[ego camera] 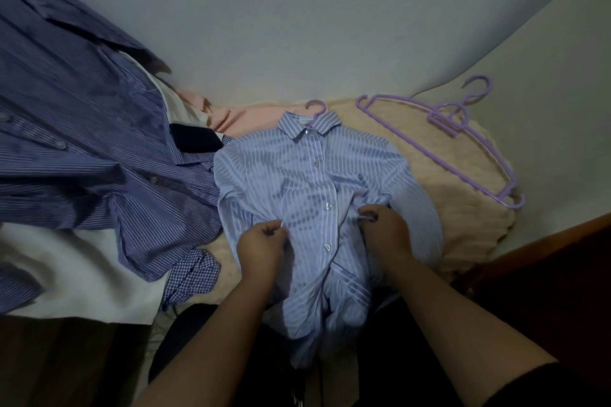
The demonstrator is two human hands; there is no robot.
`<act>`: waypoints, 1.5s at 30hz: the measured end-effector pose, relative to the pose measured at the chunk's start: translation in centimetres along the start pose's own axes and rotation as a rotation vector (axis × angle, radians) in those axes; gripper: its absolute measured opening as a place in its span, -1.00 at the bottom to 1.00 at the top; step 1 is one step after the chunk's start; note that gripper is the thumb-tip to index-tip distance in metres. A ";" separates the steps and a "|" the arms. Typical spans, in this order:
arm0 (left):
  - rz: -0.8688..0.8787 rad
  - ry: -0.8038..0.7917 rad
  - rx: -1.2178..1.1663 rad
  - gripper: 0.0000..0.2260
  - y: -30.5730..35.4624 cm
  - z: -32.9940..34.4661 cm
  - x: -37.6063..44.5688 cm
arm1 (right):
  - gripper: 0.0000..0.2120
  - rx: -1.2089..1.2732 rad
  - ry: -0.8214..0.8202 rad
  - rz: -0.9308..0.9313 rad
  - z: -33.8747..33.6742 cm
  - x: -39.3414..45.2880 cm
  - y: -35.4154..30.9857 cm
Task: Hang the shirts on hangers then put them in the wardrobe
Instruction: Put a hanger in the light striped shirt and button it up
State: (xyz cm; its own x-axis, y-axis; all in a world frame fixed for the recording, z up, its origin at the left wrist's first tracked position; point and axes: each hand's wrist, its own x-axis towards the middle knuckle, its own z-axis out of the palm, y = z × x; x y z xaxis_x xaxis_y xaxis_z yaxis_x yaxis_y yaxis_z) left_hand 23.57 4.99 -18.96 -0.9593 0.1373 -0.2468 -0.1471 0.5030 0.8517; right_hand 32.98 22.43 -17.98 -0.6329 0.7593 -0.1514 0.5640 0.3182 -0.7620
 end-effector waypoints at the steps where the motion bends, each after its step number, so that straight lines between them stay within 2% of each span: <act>1: 0.020 0.033 -0.018 -0.79 0.5 -0.4 0.1 | -0.80 0.048 0.023 0.010 -0.3 0.1 -0.1; 4: 0.127 0.155 -0.051 -0.80 2.7 -1.8 1.1 | -0.83 0.149 0.081 -0.016 -1.7 1.1 -0.7; 8: 0.245 0.250 -0.058 -0.78 6.4 -3.6 4.3 | -0.79 0.154 0.193 -0.085 -4.2 4.3 -3.2; 14: 0.354 0.259 0.003 -0.79 10.9 -3.2 10.1 | -0.84 0.228 0.265 -0.137 -5.4 11.6 -6.1; 18: 0.377 0.213 0.048 -0.80 11.4 -1.4 13.7 | -0.80 0.127 0.332 -0.160 -4.3 15.2 -6.7; 22: 0.393 0.008 0.113 -0.85 9.5 0.7 15.3 | -0.59 -0.009 0.183 -0.199 -2.5 15.9 -6.1; 24: 0.389 -0.050 0.158 -0.77 8.6 1.0 14.8 | -0.50 -0.076 0.108 -0.219 -1.7 15.2 -5.7; 27: 0.401 -0.026 0.142 -0.64 7.4 0.9 13.2 | -0.48 -0.132 0.074 -0.272 -0.6 13.2 -4.9; 31: 0.501 0.022 0.086 -0.73 6.1 0.6 9.5 | -0.62 -0.160 0.164 -0.536 0.7 9.9 -3.4; 33: 0.493 0.013 0.044 -0.75 5.5 0.5 7.6 | -0.67 -0.204 0.128 -0.569 1.1 8.1 -3.0; 35: 0.484 -0.011 0.052 -0.74 4.7 0.3 5.8 | -0.63 -0.331 0.004 -0.522 0.9 6.2 -3.5; 37: 0.439 -0.064 0.080 -0.68 3.9 0.2 4.5 | -0.54 -0.467 -0.193 -0.333 0.7 4.9 -3.4; 39: 0.387 -0.098 0.140 -0.64 3.4 0.0 3.6 | -0.49 -0.468 -0.313 -0.205 0.1 4.1 -3.2; 41: 0.398 -0.066 0.209 -0.65 3.5 -0.5 2.9 | -0.51 -0.461 -0.265 -0.208 -1.0 3.0 -3.9; 45: 0.575 0.056 0.232 -0.71 4.8 -1.2 0.7 | -0.61 -0.560 0.000 -0.324 -3.1 0.1 -5.9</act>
State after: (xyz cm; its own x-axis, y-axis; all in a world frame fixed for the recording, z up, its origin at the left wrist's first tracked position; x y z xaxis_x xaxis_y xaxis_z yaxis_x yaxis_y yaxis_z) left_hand 21.88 6.51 -14.47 -0.8814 0.3997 0.2517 0.4473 0.5349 0.7168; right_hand 31.25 22.34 -11.58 -0.8178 0.5746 0.0309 0.5354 0.7795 -0.3251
